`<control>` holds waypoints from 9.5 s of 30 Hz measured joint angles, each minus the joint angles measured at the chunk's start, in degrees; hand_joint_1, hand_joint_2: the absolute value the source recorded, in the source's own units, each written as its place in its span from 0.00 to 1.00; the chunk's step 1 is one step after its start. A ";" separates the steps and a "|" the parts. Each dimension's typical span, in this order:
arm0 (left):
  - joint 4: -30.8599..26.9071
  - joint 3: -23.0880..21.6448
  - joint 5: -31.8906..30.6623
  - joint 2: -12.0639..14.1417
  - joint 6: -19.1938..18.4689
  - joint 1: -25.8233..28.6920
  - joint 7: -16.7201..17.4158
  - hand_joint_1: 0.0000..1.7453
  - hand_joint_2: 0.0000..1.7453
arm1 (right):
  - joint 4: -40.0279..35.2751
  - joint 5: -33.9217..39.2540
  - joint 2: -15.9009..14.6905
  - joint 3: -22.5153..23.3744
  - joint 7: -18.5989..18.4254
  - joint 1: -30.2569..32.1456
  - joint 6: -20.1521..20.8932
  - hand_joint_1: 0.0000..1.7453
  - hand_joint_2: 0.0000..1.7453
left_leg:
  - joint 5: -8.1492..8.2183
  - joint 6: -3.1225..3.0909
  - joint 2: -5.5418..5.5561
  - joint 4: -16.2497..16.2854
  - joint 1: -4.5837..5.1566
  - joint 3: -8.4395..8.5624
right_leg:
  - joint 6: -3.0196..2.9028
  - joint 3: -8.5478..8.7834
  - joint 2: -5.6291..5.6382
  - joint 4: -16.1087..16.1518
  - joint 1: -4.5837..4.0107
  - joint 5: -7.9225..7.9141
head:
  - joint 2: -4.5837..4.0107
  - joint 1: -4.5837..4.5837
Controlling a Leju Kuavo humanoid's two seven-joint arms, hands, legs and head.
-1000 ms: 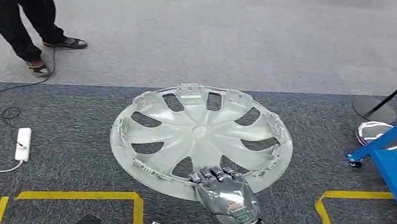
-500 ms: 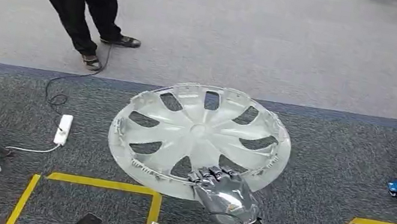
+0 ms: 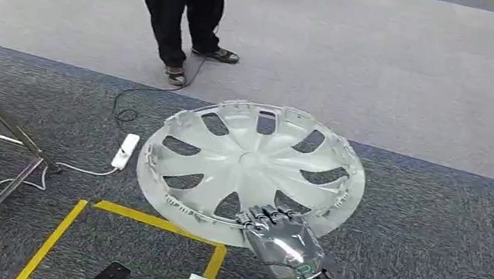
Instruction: Take the parts from the cabinet and place them on the table.
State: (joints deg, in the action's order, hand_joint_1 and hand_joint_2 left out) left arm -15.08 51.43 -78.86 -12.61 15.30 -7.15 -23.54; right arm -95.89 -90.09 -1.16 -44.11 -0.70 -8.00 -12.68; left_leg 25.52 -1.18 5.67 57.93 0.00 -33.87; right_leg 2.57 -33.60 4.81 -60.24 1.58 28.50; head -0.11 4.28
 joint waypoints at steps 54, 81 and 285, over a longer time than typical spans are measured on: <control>-0.02 0.00 -1.51 0.74 0.89 0.93 -2.03 0.00 1.00 | 1.40 0.59 1.11 -0.35 -0.15 1.06 -1.46 0.95 1.00 | -0.16 -1.23 -5.71 0.22 0.60 -0.71 | -0.57 -2.46 -5.72 -8.06 -0.96 6.22 | 0.00 0.19; -0.02 -0.02 -1.86 0.55 0.61 0.60 -1.36 0.00 1.00 | 1.75 -0.02 1.22 -0.50 -0.52 1.65 -1.18 0.95 1.00 | 0.13 -0.22 -8.58 0.64 1.09 -1.32 | -0.86 2.99 -13.24 2.06 -1.35 1.67 | 0.00 0.98; 0.31 -7.39 -5.09 -3.50 -6.16 -1.83 3.48 0.00 1.00 | 10.95 -0.02 -4.00 -0.72 -5.27 -19.01 9.42 0.95 1.00 | 11.37 1.90 -4.94 18.65 -0.07 -6.84 | -2.43 -0.47 -4.89 2.13 -0.38 -1.03 | 0.00 0.68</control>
State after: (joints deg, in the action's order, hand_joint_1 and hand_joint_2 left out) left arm -14.78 44.04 -83.95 -16.11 9.14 -8.98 -20.06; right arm -84.94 -90.12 -5.16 -44.83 -5.97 -27.01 -3.26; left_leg 36.89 0.72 0.73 76.58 -0.07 -40.71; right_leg 0.13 -34.08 -0.08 -58.11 1.20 27.46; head -0.11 4.96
